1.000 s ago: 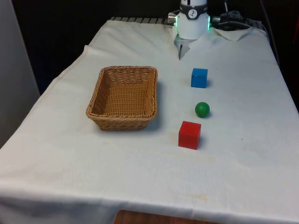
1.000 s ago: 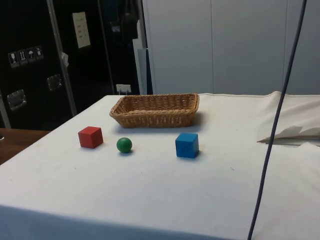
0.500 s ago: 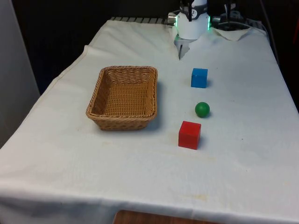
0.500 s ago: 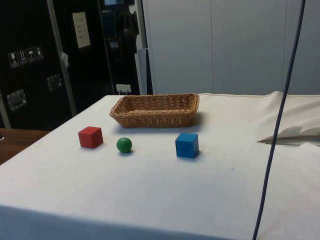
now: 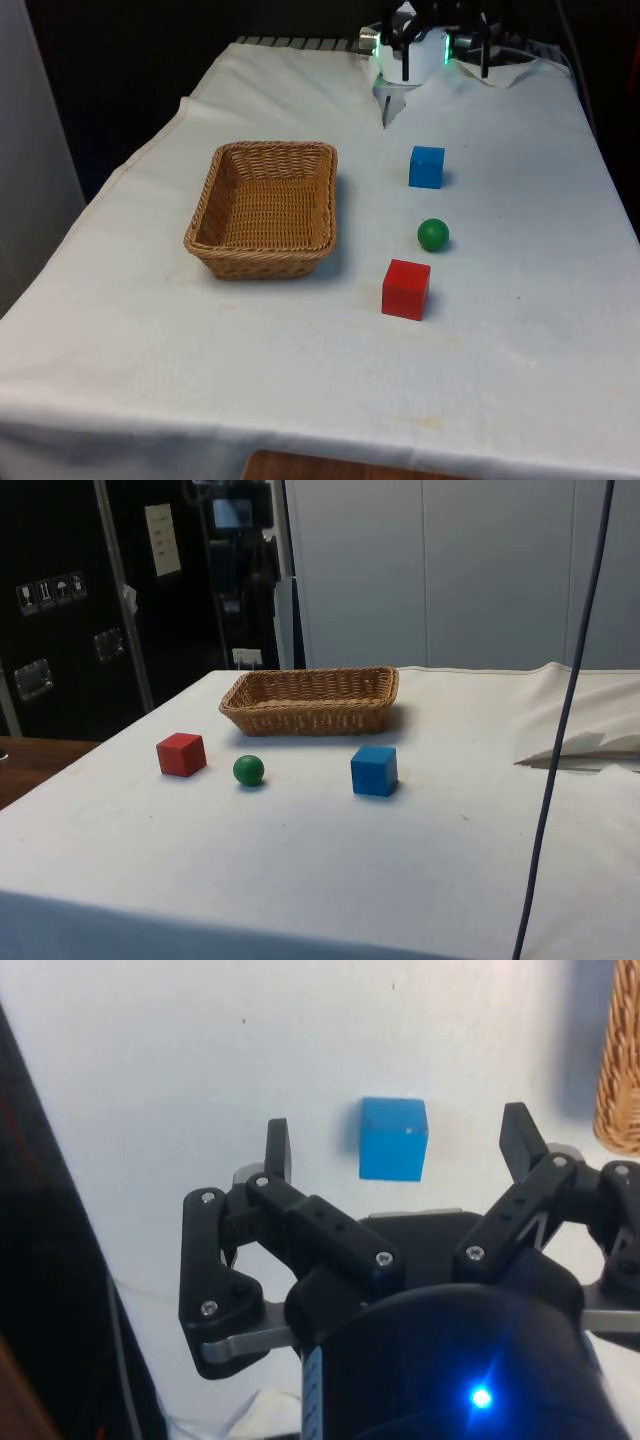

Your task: Place all non-red objects into the basket.

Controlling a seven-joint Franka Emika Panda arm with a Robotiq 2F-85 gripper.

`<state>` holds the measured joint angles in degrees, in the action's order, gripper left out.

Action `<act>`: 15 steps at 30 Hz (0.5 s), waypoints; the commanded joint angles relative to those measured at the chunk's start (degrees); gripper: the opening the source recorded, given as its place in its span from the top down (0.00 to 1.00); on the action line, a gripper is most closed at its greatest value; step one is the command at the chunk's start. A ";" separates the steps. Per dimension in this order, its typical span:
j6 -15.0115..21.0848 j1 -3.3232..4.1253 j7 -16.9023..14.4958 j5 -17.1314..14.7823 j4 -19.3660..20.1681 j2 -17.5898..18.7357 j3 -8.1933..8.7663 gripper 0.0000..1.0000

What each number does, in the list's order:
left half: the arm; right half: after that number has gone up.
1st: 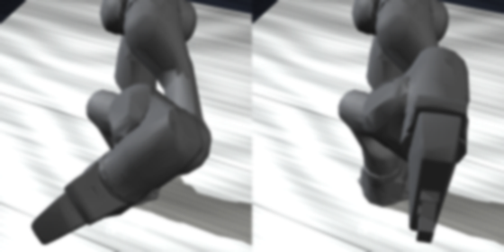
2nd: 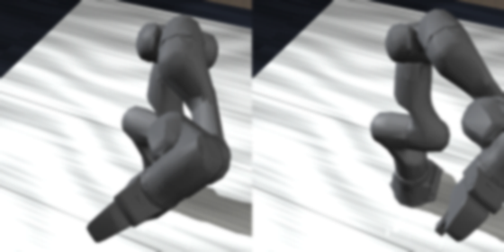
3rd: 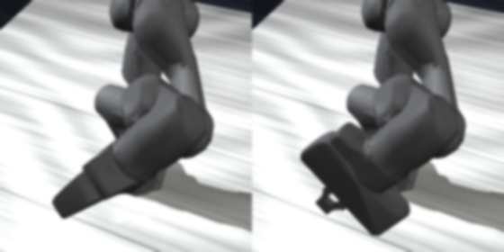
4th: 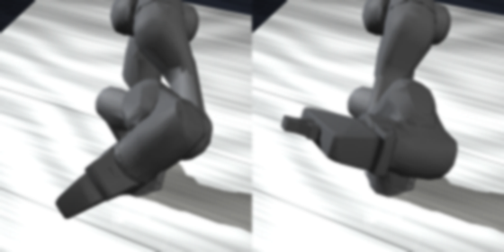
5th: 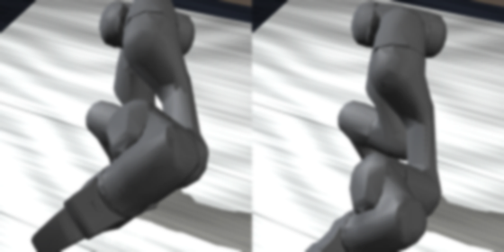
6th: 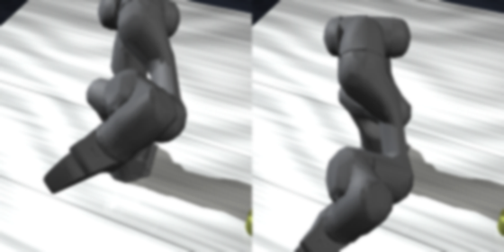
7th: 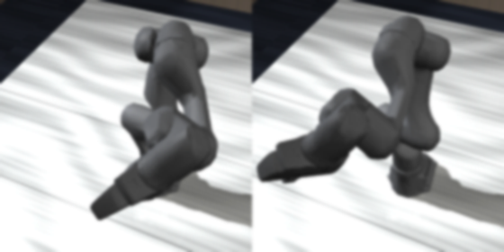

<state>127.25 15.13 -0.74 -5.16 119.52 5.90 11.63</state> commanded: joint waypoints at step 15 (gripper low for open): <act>5.96 0.00 0.00 -0.46 0.17 5.73 -0.57 0.00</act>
<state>133.21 15.13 -0.74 -5.61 119.69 11.63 11.06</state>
